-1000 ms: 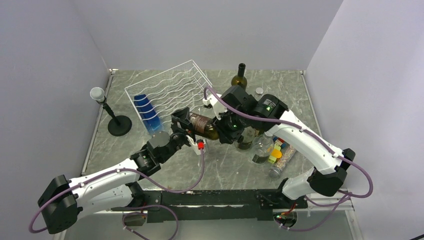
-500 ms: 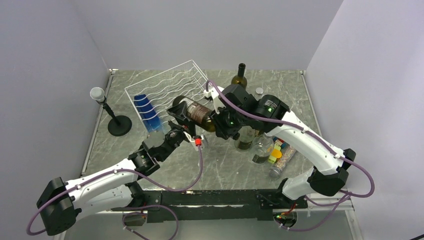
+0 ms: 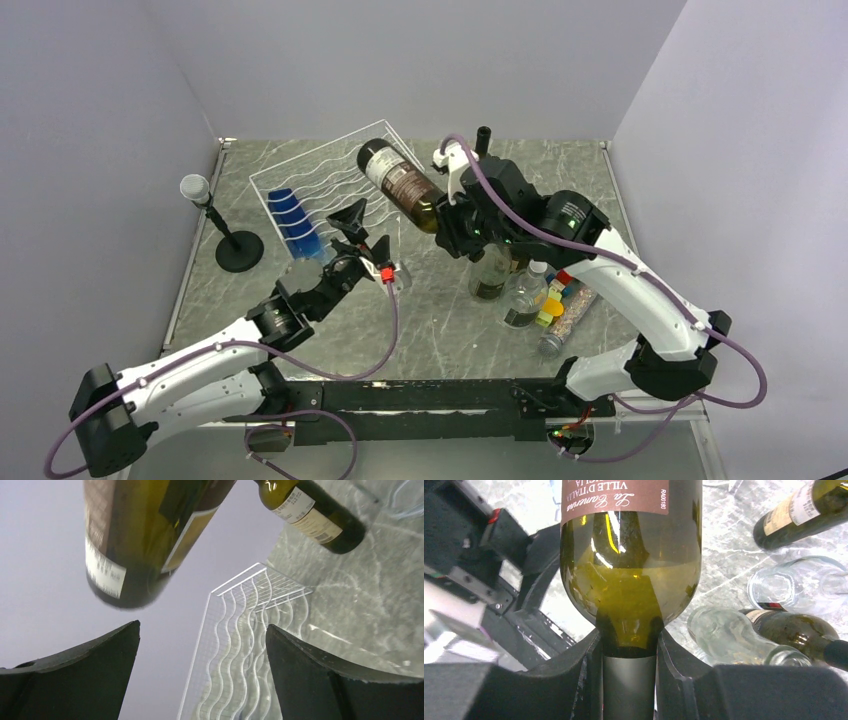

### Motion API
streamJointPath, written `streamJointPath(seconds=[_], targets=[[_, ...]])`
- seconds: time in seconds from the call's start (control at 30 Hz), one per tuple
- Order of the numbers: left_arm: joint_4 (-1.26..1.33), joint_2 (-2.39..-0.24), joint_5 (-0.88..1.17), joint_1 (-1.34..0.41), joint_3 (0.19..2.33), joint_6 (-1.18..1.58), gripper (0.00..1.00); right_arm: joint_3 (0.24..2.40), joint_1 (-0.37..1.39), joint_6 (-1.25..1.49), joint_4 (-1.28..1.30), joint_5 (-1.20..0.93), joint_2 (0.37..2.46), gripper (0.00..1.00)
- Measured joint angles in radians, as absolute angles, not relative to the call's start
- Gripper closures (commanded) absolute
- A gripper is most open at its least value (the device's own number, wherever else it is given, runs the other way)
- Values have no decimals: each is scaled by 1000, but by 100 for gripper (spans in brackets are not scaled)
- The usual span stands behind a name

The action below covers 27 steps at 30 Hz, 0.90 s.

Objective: Put the wine bottle on the wine rack

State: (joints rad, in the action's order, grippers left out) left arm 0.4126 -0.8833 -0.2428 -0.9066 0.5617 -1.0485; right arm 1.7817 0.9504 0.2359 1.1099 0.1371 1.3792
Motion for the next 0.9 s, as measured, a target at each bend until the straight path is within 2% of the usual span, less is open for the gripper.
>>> streamJointPath(seconds=[0.17,0.47,0.67,0.9], targets=[[294,-780,-238,-907,638,-894,1,1693,926,263,1032,155,1313,100],[198,-717,-371,-907,1036,-436,1,1476,910,304,941,119,1282,100],[-64,-773,-392,-907,1195,-171,1,1393,925,329,889,76,1291,100],[-274,-744,-410,-907,1163,21,1,1324,1002,369,765,67,1349,100]])
